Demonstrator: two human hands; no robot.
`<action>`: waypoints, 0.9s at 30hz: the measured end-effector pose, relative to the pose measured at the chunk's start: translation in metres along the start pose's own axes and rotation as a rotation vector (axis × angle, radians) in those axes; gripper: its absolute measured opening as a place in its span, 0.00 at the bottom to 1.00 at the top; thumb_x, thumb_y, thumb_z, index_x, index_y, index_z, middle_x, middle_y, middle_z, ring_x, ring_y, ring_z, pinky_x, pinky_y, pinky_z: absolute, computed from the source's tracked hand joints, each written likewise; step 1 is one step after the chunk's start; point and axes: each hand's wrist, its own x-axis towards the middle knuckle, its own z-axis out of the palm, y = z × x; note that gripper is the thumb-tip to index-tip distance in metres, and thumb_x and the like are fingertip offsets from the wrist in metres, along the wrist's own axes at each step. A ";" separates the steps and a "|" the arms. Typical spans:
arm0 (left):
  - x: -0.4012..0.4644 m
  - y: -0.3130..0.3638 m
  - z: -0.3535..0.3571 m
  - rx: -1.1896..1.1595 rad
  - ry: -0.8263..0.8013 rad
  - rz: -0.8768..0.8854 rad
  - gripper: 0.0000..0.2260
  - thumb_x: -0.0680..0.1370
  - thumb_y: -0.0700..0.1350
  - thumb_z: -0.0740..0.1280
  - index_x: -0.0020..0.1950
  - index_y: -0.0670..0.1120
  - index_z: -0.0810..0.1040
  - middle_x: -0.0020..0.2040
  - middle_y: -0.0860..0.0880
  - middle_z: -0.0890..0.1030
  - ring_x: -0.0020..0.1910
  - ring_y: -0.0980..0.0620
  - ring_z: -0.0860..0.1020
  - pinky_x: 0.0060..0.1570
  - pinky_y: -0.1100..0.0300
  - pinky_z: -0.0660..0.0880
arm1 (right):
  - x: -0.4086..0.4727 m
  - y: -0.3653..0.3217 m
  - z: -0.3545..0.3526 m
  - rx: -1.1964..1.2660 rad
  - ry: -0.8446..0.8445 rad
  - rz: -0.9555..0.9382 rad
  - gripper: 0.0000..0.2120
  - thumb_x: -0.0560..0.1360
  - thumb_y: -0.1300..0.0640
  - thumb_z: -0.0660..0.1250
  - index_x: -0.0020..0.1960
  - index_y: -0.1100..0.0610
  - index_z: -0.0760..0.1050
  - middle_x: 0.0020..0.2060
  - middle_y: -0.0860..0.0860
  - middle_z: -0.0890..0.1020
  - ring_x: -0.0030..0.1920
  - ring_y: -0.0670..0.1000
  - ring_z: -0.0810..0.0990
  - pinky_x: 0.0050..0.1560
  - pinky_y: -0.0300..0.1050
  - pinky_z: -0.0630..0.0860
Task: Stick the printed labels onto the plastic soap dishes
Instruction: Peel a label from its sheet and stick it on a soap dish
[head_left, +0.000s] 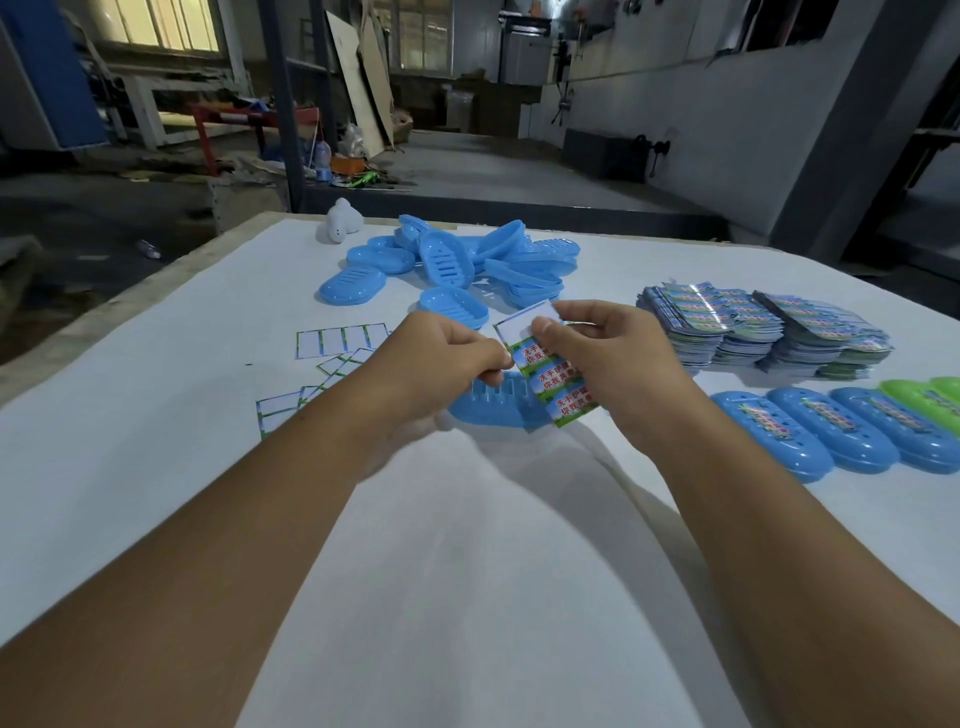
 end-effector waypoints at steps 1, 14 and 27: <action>0.000 0.001 0.000 -0.006 -0.006 0.003 0.08 0.68 0.56 0.71 0.36 0.54 0.86 0.37 0.49 0.85 0.32 0.57 0.73 0.38 0.58 0.72 | 0.000 0.000 0.000 0.004 0.003 0.005 0.07 0.75 0.55 0.75 0.52 0.52 0.81 0.41 0.49 0.88 0.39 0.50 0.88 0.34 0.43 0.81; 0.002 0.002 0.000 -0.006 0.005 0.108 0.07 0.76 0.50 0.70 0.38 0.57 0.84 0.32 0.56 0.83 0.28 0.65 0.74 0.38 0.61 0.72 | -0.003 -0.001 0.004 0.025 0.065 0.011 0.13 0.73 0.52 0.78 0.55 0.51 0.79 0.40 0.49 0.88 0.37 0.49 0.87 0.32 0.42 0.81; 0.003 -0.005 0.005 0.156 0.095 0.210 0.07 0.78 0.48 0.68 0.41 0.53 0.81 0.30 0.56 0.81 0.28 0.62 0.74 0.28 0.68 0.70 | -0.010 0.003 0.009 -0.645 0.041 -0.301 0.12 0.74 0.50 0.70 0.33 0.47 0.83 0.28 0.42 0.83 0.29 0.42 0.80 0.29 0.38 0.75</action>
